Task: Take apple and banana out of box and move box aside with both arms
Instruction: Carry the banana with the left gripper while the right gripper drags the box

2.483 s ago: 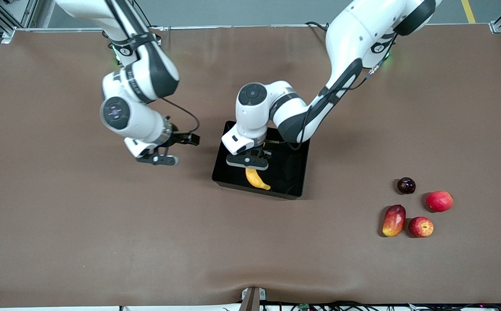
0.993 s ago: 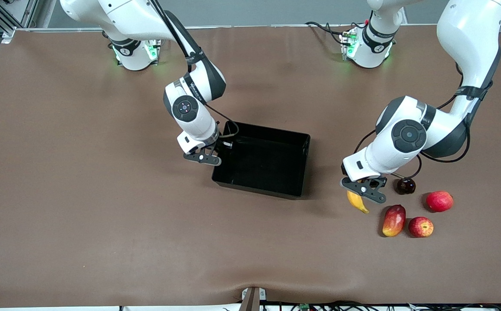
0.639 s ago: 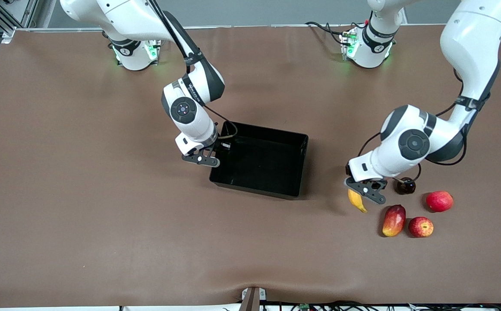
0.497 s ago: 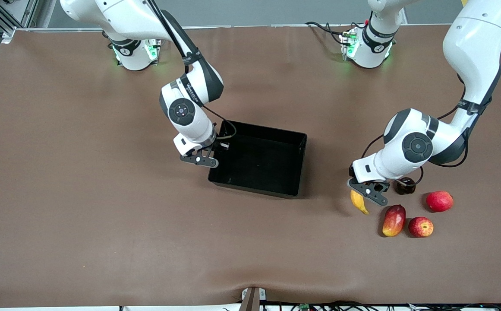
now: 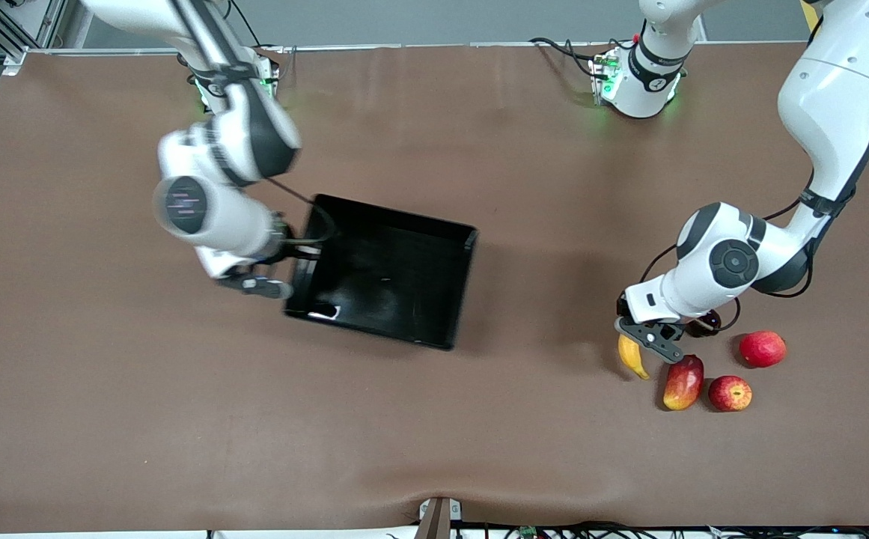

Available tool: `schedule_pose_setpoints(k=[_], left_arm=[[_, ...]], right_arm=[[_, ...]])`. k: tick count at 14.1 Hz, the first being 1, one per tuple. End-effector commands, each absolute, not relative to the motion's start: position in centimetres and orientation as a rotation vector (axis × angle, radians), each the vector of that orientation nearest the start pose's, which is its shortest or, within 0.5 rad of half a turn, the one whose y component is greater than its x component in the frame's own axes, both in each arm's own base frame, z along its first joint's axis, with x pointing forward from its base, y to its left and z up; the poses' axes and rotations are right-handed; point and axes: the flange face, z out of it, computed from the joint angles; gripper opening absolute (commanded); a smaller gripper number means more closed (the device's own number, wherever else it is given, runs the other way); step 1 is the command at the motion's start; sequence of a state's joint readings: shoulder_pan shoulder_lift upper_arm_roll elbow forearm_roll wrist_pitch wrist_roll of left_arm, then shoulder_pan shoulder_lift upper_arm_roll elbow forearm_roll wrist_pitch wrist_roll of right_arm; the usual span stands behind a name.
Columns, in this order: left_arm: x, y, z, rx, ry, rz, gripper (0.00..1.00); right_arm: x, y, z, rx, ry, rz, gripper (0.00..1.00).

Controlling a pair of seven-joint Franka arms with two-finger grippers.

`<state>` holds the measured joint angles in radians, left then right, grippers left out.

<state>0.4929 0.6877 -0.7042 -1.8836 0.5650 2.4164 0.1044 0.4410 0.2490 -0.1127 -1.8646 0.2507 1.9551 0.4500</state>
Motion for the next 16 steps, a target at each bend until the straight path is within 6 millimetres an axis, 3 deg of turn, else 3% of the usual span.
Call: schedule_pose_setpoints(k=[1,4,6,7,10,11,13,15,16], left_arm=[[62.7,-10.2,21.1,-3.006,1.019,-0.158,0.0],[63.0,-9.6,20.6,-3.013,1.001,-0.183,0.0],[63.2,-9.6,20.1,-3.024,0.997,-0.183,0.0],[63.2,-9.2,19.9,-3.024,0.988,-0.178,0.0],[63.5,-9.1,20.0,-3.028,0.977,-0.205,0.0],[63.4,-9.2,19.7,-3.037,0.966,-0.201,0.05],[63.4,-9.2,19.4,-3.047,0.96,-0.208,0.34],[63.5,-8.9,19.3,-3.049,0.95,-0.214,0.96],[63.5,-8.6,19.5,-3.046,0.944,-0.217,1.0]], right_arm=[[56.9,14.1,40.6,-2.949,0.258,0.292,0.0],[57.9,7.3,40.9,-2.945,0.208,0.255,0.0],[58.5,1.1,40.2,-2.973,0.157,0.235,0.0],[58.5,-0.9,40.0,-2.972,0.138,0.228,0.0],[58.3,-6.3,37.9,-2.957,0.108,0.247,0.0],[58.3,-8.8,36.7,-2.958,0.089,0.224,0.0],[57.9,-12.3,34.2,-2.957,0.033,0.205,0.0],[57.4,-15.5,31.9,-2.947,0.042,0.225,0.0],[57.2,-16.7,30.7,-2.948,0.026,0.217,0.0]])
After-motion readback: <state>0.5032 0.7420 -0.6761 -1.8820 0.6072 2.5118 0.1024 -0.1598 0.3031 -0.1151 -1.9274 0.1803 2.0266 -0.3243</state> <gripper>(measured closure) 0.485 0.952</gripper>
